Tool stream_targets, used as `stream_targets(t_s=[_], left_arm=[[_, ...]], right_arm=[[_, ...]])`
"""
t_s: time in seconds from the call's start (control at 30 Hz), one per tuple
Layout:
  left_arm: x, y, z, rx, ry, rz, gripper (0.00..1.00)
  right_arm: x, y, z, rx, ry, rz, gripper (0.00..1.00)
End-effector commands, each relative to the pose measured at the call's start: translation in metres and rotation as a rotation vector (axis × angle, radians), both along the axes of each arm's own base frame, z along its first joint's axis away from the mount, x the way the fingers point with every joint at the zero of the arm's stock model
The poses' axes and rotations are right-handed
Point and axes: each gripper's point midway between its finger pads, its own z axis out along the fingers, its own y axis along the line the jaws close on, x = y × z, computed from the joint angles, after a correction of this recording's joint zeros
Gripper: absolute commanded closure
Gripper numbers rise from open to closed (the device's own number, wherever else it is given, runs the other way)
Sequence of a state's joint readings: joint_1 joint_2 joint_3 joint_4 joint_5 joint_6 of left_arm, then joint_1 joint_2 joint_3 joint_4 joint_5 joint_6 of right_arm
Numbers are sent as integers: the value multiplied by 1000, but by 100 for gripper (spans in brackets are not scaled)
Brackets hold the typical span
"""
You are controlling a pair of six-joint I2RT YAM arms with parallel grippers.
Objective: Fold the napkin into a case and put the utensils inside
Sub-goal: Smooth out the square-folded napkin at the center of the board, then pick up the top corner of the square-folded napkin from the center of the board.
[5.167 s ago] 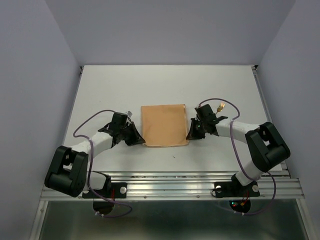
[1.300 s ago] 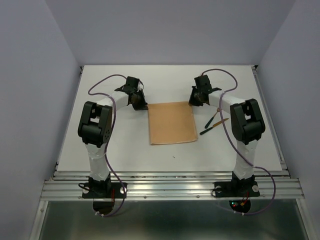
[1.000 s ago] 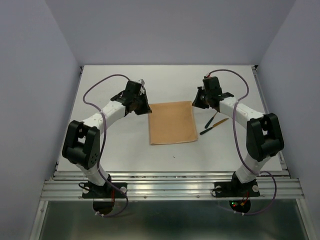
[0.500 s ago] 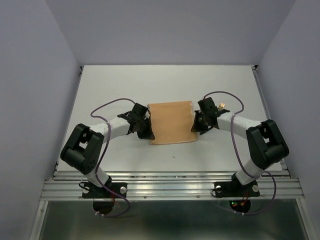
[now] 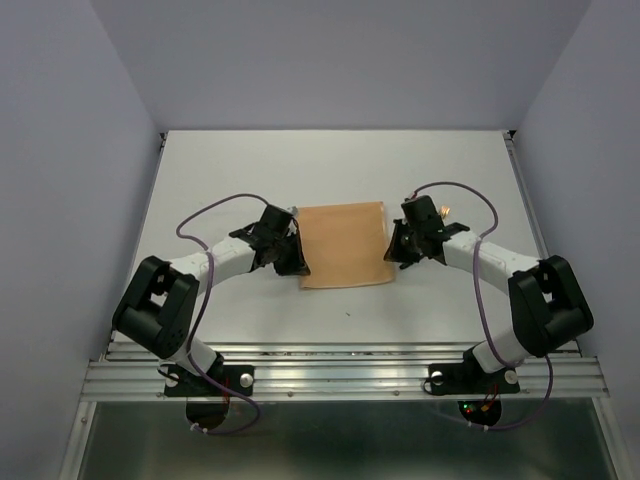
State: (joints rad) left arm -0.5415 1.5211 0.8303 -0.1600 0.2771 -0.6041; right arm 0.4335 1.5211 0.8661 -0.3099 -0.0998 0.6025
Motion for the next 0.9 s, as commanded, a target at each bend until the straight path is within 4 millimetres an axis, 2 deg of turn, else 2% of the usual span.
stream_targets(t_s=[0.0,0.17,0.3,0.4,0.5,0.63,0.73,0.8,0.87], left_arm=[[-10,5,-6,4,12,-4,100],[-19,9,-27,20,48,-4,100],[-20,8,-31,24,61,-6,100],[-17,8,-20,17,35,-5,100],[-7,13,-4,47,-10,18,100],[11,20,19,95,-84,39,100],[24,14,37,74,-124,48,100],[29,12,43,63,-138,58,100],[36,11,52,56,-160,76,100]], right_arm=[[-7,-8,3,-23,-22,-21,92],[-22,-15,-27,-48,33,-30,92],[-30,-21,-42,-73,69,-31,93],[-27,-25,-34,-88,43,-46,92],[-17,-32,-13,-116,-22,-83,91],[11,-42,21,-173,-144,-128,86],[21,-40,29,-168,-161,-128,85],[16,-34,24,-138,-126,-114,84],[6,-30,15,-105,-84,-117,76]])
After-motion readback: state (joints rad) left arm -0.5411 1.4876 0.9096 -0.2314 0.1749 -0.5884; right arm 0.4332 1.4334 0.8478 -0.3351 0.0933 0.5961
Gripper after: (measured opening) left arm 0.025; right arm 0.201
